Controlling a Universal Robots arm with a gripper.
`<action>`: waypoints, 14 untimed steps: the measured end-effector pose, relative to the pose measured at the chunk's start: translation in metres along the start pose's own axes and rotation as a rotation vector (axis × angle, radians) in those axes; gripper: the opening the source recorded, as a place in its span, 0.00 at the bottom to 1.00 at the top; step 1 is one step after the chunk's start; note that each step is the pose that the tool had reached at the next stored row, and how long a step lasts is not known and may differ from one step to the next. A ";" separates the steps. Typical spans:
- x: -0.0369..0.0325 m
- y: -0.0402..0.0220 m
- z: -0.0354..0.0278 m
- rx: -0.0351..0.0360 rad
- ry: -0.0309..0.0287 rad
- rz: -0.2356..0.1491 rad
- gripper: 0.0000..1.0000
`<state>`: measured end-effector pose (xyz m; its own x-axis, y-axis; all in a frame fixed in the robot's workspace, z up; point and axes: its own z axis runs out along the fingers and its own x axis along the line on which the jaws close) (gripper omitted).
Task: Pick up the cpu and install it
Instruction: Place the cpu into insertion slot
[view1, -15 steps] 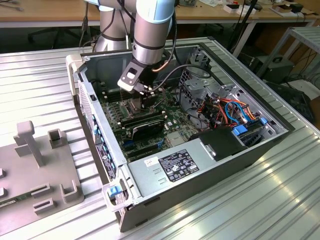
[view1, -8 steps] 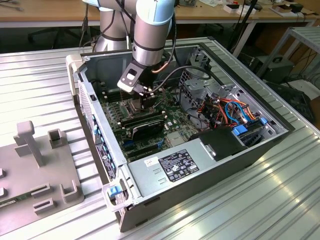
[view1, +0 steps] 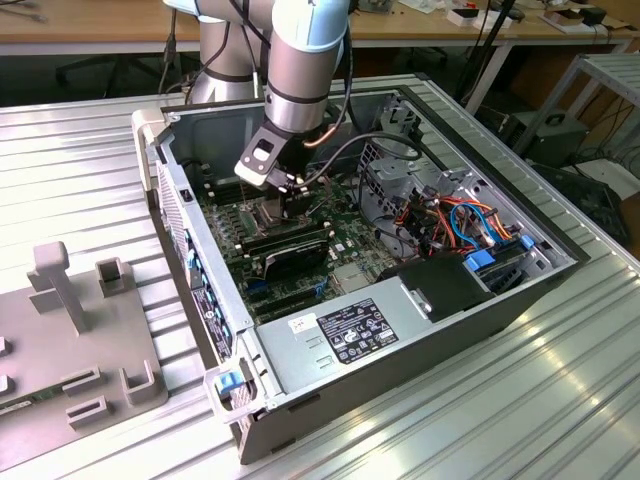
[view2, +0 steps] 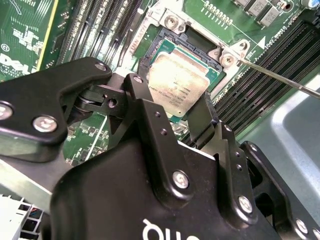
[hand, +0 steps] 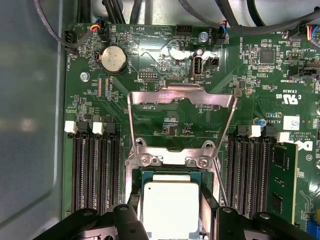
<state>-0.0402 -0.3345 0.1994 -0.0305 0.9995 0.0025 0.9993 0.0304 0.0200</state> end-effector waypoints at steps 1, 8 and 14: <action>0.0000 0.0000 0.0000 0.0000 -0.0001 0.000 0.55; -0.0009 -0.0015 0.0001 -0.0001 0.0001 0.000 0.55; -0.0015 -0.0013 0.0002 -0.0001 0.0000 0.000 0.55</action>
<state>-0.0415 -0.3361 0.1992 -0.0305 0.9995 0.0025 0.9993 0.0305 0.0201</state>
